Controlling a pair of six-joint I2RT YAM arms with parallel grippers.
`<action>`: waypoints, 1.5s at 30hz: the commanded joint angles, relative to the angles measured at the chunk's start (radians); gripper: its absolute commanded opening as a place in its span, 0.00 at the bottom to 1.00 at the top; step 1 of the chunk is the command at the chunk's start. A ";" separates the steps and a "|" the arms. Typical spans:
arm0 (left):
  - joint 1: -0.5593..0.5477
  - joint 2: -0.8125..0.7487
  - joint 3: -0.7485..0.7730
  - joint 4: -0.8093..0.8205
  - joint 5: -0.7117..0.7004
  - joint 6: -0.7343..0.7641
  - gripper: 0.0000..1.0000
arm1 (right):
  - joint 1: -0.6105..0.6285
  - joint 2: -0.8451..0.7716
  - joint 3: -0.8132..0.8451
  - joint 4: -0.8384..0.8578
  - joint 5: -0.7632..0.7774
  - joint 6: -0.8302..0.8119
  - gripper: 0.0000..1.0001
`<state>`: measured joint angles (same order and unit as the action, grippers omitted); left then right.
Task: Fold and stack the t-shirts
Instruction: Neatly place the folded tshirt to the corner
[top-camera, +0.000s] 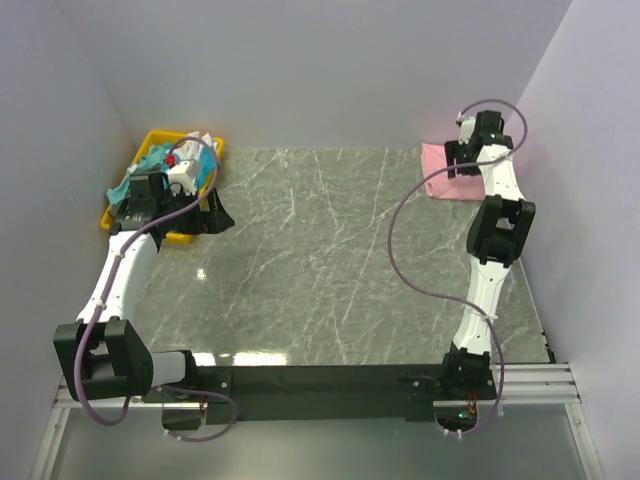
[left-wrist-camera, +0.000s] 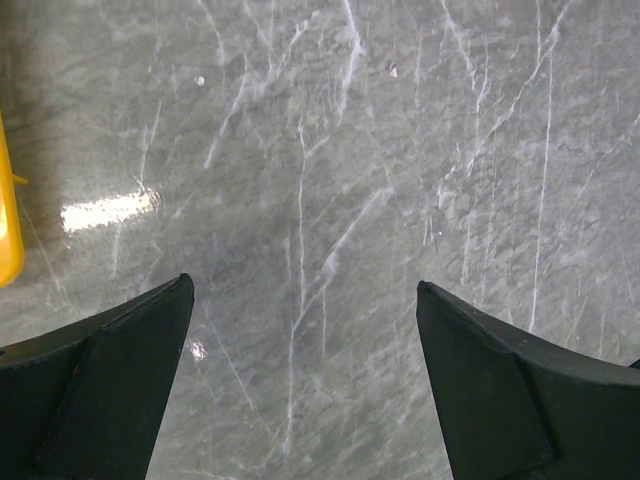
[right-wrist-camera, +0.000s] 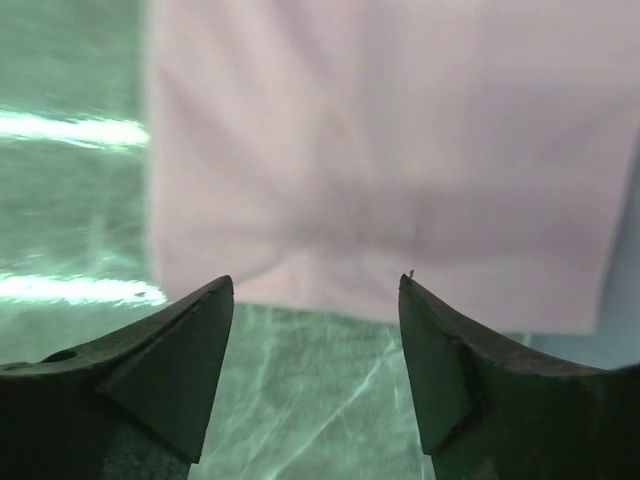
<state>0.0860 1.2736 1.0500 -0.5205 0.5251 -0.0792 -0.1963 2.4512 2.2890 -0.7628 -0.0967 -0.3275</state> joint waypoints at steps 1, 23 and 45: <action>0.004 -0.026 0.061 0.034 0.016 0.010 0.99 | 0.034 -0.236 0.006 0.005 -0.054 0.016 0.74; -0.022 -0.074 0.029 -0.182 -0.224 0.139 0.99 | 0.073 -1.204 -1.120 -0.079 -0.258 0.100 0.90; -0.184 -0.253 -0.200 -0.069 -0.356 0.094 0.99 | 0.221 -1.333 -1.393 -0.001 -0.253 0.173 0.93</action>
<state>-0.0952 1.0542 0.8616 -0.6285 0.1787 0.0223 0.0029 1.1381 0.9031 -0.7994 -0.3496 -0.1757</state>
